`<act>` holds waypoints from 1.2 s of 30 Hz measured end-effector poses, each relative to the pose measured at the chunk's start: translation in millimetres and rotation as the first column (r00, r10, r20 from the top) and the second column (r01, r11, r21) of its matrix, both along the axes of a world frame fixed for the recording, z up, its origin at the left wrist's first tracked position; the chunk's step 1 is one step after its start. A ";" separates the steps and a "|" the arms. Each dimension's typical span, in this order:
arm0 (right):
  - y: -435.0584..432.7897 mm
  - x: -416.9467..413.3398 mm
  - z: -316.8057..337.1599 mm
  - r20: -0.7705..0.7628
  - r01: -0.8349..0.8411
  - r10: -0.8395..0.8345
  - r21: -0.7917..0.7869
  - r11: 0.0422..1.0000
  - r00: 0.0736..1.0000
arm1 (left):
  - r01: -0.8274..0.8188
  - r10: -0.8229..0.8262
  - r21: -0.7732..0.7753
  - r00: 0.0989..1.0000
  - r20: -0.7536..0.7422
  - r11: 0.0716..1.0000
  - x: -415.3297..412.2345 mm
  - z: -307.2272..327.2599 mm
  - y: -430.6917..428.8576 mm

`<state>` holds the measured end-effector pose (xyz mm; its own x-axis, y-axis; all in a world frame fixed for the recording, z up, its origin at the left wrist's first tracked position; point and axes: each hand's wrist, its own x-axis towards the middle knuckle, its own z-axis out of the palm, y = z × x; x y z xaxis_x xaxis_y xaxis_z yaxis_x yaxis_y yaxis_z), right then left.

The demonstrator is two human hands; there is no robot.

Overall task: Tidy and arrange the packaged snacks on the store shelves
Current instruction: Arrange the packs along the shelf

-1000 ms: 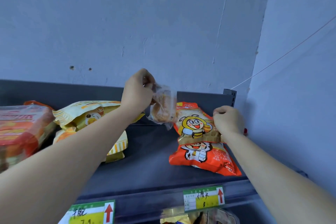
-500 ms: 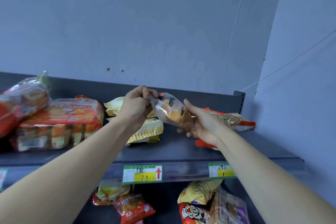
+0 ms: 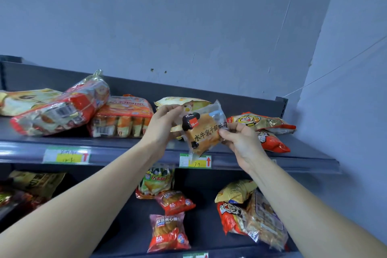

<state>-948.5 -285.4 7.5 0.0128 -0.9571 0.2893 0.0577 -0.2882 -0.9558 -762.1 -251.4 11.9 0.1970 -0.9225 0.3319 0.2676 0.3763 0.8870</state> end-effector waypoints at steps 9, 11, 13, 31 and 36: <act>29.1 -14.5 -29.6 -0.086 -0.306 0.324 0.171 0.936 0.942 | -0.264 0.244 0.037 0.929 0.277 0.964 7.6 -30.9 32.6; 29.8 -20.2 -44.1 -0.101 -0.370 0.402 0.238 0.898 0.910 | -0.256 0.220 0.094 0.933 0.286 0.962 7.9 -46.7 38.1; 31.1 -23.2 -62.5 -0.129 -0.392 0.444 0.300 0.870 0.887 | -0.281 0.228 0.142 0.924 0.306 0.949 6.5 -67.5 44.8; -24.4 57.7 -228.6 -0.336 -0.099 0.325 0.545 0.833 0.884 | -0.307 0.001 0.648 0.904 0.427 0.697 42.9 -236.2 19.9; -66.5 99.7 -258.0 -0.282 -0.109 0.365 0.642 0.759 0.887 | -0.464 -0.008 0.570 0.770 0.638 0.678 80.4 -269.6 -24.5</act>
<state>-848.8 -351.9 -250.5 0.2451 -0.8779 -0.4114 -0.3466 0.3169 -0.8829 -681.7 -276.0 -257.7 0.4349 -0.8712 -0.2276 -0.3566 -0.3987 0.8449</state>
